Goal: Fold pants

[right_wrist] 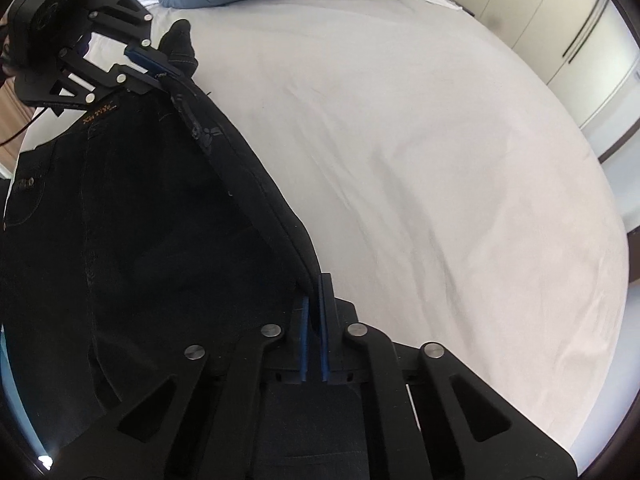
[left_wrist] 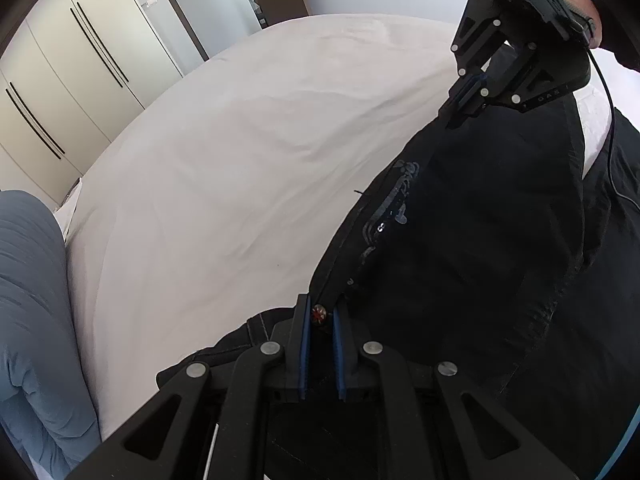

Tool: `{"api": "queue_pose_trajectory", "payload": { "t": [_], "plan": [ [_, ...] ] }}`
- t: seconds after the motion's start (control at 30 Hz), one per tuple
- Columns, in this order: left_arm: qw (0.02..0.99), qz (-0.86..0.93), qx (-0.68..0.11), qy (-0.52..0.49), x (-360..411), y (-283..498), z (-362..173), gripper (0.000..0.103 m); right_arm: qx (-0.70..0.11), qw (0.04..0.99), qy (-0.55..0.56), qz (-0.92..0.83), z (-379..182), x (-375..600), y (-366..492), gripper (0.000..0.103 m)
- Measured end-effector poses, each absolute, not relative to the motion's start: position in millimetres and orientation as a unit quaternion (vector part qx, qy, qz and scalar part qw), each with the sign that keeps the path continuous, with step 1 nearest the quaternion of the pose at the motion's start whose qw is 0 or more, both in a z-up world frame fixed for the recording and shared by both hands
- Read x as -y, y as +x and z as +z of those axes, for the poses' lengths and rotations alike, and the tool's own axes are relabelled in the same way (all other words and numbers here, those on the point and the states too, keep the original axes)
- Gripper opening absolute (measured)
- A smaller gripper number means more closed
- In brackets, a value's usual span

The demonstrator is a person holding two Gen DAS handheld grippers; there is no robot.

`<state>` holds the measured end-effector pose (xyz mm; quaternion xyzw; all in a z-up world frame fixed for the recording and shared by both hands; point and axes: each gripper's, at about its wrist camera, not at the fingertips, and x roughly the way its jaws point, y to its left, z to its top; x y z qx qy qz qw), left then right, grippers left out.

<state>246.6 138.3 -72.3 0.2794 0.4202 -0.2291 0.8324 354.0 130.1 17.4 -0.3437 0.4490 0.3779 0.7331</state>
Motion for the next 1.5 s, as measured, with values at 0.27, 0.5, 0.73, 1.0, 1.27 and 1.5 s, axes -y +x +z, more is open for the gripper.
{"api": "queue_pose_trajectory", "payload": {
  "t": [0.27, 0.5, 0.73, 1.0, 1.27, 1.5],
  "plan": [
    [0.834, -0.237, -0.404, 0.293, -157, 201, -52, 0.010, -0.382, 0.719, -0.430, 0.391, 33, -154, 285, 0.001],
    [0.799, -0.260, -0.393, 0.374, -136, 121, -66, 0.010, -0.318, 0.657, -0.550, 0.406, 18, -186, 180, 0.001],
    [0.765, -0.287, -0.395, 0.419, -123, 44, -84, 0.010, -0.243, 0.592, -0.660, 0.393, -11, -196, 88, 0.001],
    [0.729, -0.305, -0.398, 0.466, -121, 4, -112, 0.010, -0.198, 0.520, -0.727, 0.401, -58, -216, 25, 0.001],
    [0.709, -0.316, -0.405, 0.483, -118, 1, -114, 0.010, -0.192, 0.508, -0.733, 0.409, -73, -229, -25, 0.001],
    [0.706, -0.325, -0.410, 0.478, -120, -10, -121, 0.010, -0.201, 0.525, -0.722, 0.402, -65, -203, -58, 0.001]
  ]
}}
